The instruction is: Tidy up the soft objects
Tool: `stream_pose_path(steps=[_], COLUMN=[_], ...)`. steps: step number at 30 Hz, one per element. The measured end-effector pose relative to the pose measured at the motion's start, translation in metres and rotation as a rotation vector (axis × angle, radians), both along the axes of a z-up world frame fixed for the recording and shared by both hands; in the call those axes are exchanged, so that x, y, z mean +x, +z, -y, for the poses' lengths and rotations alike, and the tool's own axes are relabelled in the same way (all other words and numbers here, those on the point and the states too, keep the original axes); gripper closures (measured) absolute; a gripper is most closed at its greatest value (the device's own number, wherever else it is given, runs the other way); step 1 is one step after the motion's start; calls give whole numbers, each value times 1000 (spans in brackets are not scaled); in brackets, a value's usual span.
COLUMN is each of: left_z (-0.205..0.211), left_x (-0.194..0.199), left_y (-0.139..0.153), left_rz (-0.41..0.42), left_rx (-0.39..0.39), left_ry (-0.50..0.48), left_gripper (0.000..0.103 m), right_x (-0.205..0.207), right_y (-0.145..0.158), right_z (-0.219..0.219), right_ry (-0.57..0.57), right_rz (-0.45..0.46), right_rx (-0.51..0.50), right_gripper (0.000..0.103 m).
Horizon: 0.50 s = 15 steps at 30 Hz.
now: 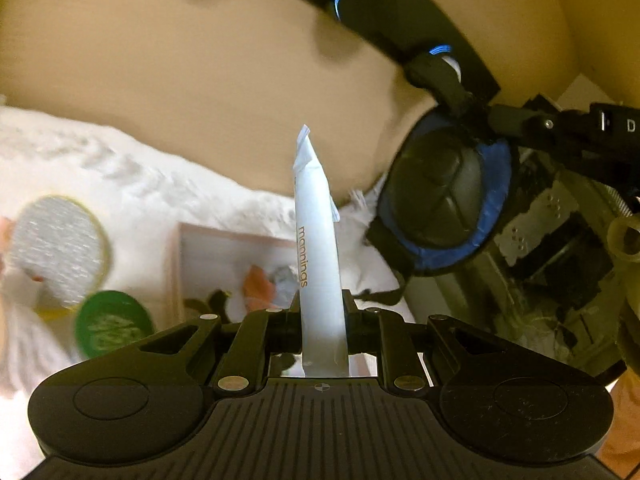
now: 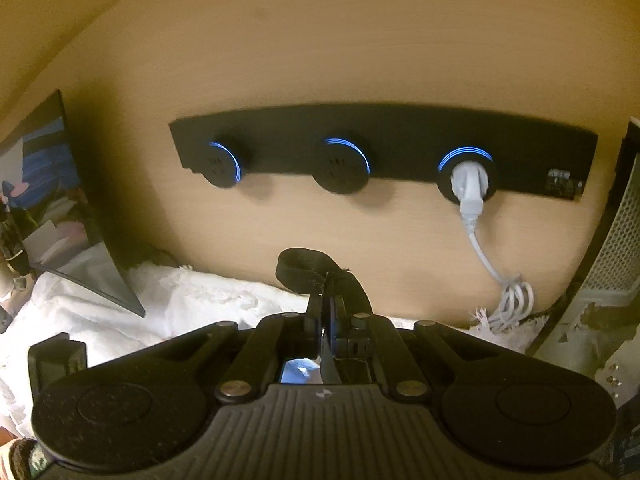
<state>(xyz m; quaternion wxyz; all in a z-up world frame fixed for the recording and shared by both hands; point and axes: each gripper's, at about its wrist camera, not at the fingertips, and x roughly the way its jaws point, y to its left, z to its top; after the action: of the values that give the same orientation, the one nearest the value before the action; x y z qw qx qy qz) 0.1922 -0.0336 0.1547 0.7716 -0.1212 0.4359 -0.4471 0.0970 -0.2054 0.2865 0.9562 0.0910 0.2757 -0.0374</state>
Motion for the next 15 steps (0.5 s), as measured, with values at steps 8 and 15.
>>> stream_pose_path(steps=[8,15], left_z=[26,-23], left_x=[35,34], left_y=[-63,-37], left_rz=[-60,65], left_rx=[111,60], left_ry=[25,105], left_gripper=[80,80], right_x=[46,52], right_y=[-64,-102], right_z=[8,9], right_ry=[-13,-11], right_rz=[-156,-201], right_rx=[67,107], right_gripper=[98,89])
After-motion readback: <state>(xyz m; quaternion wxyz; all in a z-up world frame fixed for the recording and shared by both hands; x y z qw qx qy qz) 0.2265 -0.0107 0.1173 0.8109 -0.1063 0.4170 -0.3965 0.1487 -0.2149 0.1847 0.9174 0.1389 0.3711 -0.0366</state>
